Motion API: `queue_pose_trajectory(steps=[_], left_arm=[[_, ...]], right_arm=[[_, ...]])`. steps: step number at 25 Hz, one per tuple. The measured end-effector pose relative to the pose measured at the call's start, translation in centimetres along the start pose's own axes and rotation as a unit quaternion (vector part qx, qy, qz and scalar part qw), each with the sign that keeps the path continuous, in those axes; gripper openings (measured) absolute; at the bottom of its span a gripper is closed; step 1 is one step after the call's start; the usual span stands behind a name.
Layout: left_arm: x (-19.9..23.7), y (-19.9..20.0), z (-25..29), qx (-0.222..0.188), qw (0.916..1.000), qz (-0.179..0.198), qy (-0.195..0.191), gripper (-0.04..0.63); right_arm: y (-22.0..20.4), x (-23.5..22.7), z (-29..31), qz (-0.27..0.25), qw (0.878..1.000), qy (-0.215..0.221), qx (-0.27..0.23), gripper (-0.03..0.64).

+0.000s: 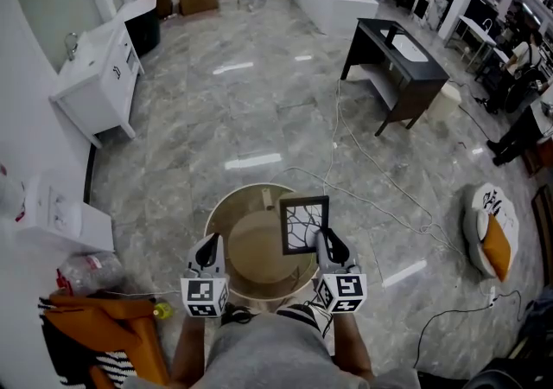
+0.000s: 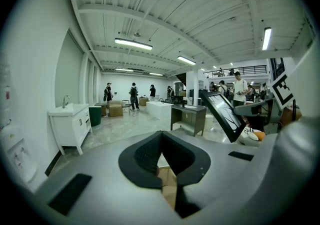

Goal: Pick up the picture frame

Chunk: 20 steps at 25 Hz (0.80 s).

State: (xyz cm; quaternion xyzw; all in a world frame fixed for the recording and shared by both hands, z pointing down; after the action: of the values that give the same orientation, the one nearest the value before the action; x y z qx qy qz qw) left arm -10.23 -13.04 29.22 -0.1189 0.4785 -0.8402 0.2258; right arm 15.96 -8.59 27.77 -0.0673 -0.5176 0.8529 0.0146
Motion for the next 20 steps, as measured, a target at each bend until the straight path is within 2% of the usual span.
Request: queue_pose_trajectory(steps=[20], left_arm=[[-0.5,-0.45,-0.13,0.003,1.0,-0.005,0.002,0.017]], right_arm=[[-0.08,-0.22,0.01,0.002,1.0,0.005,-0.001,0.066]])
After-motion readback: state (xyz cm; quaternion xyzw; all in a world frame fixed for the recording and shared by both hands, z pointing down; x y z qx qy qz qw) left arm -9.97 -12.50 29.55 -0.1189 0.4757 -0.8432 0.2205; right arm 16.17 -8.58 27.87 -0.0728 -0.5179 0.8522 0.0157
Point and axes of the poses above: the fingertips, and each gripper's own axes: z forward along the fingers, x to its left, y out of its top, the point moved 1 cm from there along -z, backward along the fingers, and after that the axes turned 14 degrees about x, right-handed, at the moved point
